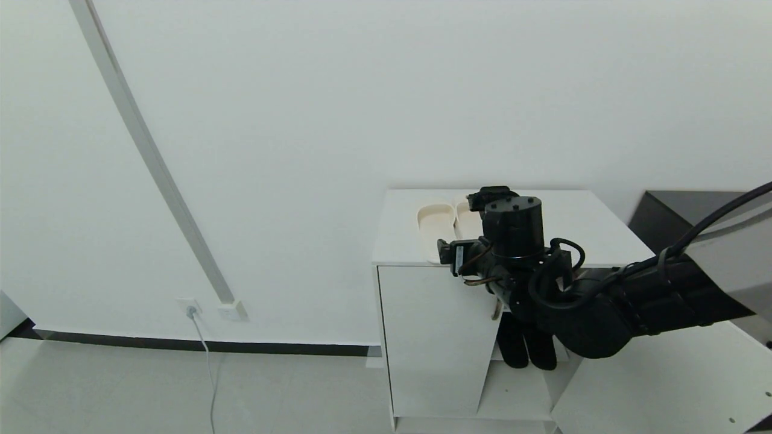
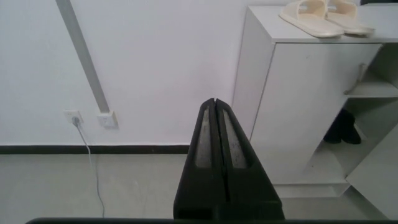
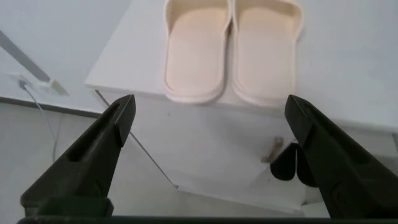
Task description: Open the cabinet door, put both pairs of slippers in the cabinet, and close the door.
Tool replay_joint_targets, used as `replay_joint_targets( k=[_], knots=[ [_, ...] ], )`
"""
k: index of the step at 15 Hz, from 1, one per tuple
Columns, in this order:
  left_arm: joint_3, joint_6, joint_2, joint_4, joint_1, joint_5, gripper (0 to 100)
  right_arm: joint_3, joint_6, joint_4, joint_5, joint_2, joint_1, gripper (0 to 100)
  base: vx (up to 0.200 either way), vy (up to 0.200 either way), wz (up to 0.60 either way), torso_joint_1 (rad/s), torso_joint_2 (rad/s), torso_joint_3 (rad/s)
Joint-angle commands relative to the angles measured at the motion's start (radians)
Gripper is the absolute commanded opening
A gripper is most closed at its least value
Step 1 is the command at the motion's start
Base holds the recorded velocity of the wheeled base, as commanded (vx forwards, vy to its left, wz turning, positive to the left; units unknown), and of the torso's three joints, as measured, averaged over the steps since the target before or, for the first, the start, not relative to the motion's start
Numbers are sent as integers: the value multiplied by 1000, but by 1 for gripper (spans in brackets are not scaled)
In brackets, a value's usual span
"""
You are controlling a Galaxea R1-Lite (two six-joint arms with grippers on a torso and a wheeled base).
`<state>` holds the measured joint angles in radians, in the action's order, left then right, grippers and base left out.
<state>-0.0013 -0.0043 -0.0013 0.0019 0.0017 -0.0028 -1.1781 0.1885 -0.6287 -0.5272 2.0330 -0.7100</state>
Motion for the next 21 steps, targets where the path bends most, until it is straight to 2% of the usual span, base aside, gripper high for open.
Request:
replay_joint_targets(
  k=[1,5,11,18,21],
  knots=[
    [0,0,1,0,0,0,0,5,0,-2,0,9,-5,100,200,0,0,22,2,-2],
    [0,1,1,0,0,1,0,11,2,-5,0,39,-6,100,200,0,0,4,2,4],
    [0,0,1,0,0,4,0,-25,-15,-88,3,144,9,100,0,0,0,0,0,0],
    [0,-5,1,0,0,6,0,-198,-47,-72,29,262,73,100,0,0,0,0,0,0],
    [0,-5,1,0,0,6,0,-316,-83,-42,61,325,110,100,0,0,0,0,0,0]
  ],
)
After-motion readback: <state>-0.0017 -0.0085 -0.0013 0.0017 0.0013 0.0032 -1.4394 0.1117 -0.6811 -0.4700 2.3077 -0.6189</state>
